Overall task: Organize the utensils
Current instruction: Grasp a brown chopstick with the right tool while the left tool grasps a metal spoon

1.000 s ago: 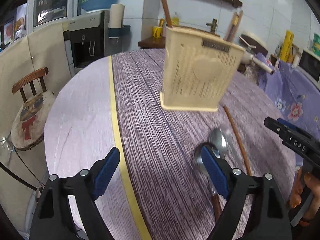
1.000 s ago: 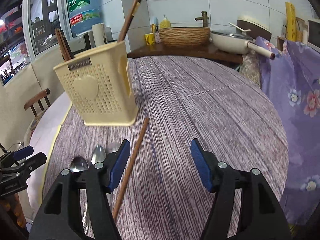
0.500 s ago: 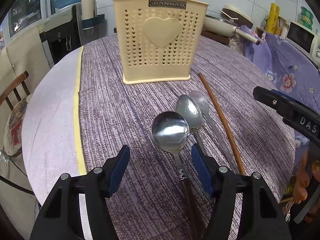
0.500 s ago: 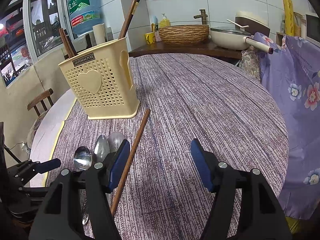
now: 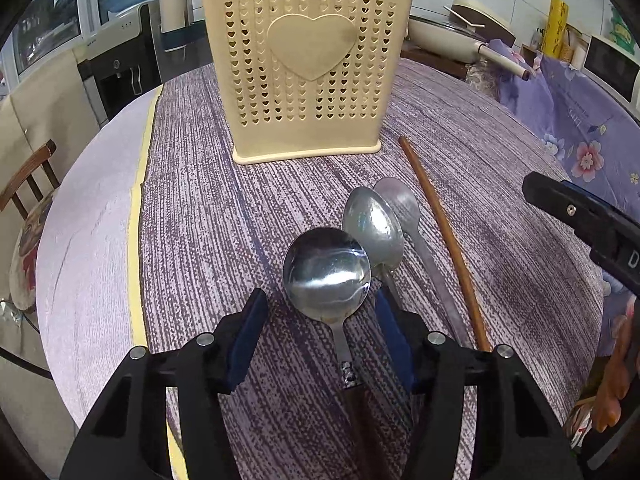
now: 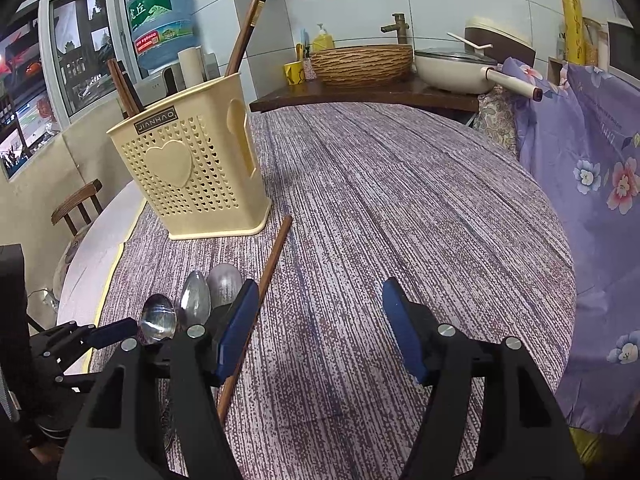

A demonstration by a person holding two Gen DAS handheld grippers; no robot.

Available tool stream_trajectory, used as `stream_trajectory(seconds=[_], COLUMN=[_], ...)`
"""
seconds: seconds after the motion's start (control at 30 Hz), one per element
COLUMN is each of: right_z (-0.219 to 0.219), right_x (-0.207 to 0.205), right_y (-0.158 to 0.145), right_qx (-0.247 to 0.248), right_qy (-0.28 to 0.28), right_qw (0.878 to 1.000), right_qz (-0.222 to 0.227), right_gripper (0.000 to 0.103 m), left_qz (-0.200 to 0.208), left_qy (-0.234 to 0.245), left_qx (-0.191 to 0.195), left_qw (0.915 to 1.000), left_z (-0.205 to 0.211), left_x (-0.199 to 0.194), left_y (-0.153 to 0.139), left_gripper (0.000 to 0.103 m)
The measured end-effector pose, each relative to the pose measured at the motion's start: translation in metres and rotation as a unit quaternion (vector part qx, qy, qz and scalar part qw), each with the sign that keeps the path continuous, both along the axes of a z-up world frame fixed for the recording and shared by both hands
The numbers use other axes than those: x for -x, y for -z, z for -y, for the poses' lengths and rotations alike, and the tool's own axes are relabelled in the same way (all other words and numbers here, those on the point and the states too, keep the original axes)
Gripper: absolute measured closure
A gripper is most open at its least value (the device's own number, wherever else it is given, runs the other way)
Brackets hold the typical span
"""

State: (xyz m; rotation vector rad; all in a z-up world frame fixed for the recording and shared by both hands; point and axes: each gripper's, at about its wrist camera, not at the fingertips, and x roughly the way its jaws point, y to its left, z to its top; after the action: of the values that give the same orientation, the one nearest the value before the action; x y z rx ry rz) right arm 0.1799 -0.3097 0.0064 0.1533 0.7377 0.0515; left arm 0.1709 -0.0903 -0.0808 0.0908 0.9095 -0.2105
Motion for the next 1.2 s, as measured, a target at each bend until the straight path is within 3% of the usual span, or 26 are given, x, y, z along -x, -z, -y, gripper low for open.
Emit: stream_trajectory(seconds=[0.17, 0.57, 0.9, 1.07, 1.2], right_z=[-0.001, -0.03, -0.06, -0.07, -0.07], right_x=[-0.003, -0.039, -0.076, -0.081, -0.089], right_y=[0.004, 0.016, 0.037, 0.038, 0.037], right_qx=[0.004, 0.017, 0.04, 0.071, 0.073], right_qy=[0.001, -0.034, -0.04, -0.038, -0.036], right_qw=[1.0, 0.997, 0.993, 0.992, 0.991], right_qz=[-0.012, -0.061, -0.107, -0.102, -0.104], right_gripper=[0.038, 0.039, 0.068, 0.071, 0.081], left_qz=[0.001, -0.001, 0.002, 0.004, 0.006], left_qy=[-0.009, -0.016, -0.015, -0.013, -0.011], left_qx=[-0.002, 0.014, 0.006, 0.003, -0.005], left_qw=[1.0, 0.9998, 0.9999, 0.9999, 0.9999], left_z=[0.008, 0.0, -0.006, -0.01, -0.01], left_x=[-0.006, -0.008, -0.009, -0.012, -0.015], left_y=[-0.001, -0.002, -0.001, -0.001, -0.001], left_gripper=[0.056, 0.057, 0.057, 0.057, 0.057])
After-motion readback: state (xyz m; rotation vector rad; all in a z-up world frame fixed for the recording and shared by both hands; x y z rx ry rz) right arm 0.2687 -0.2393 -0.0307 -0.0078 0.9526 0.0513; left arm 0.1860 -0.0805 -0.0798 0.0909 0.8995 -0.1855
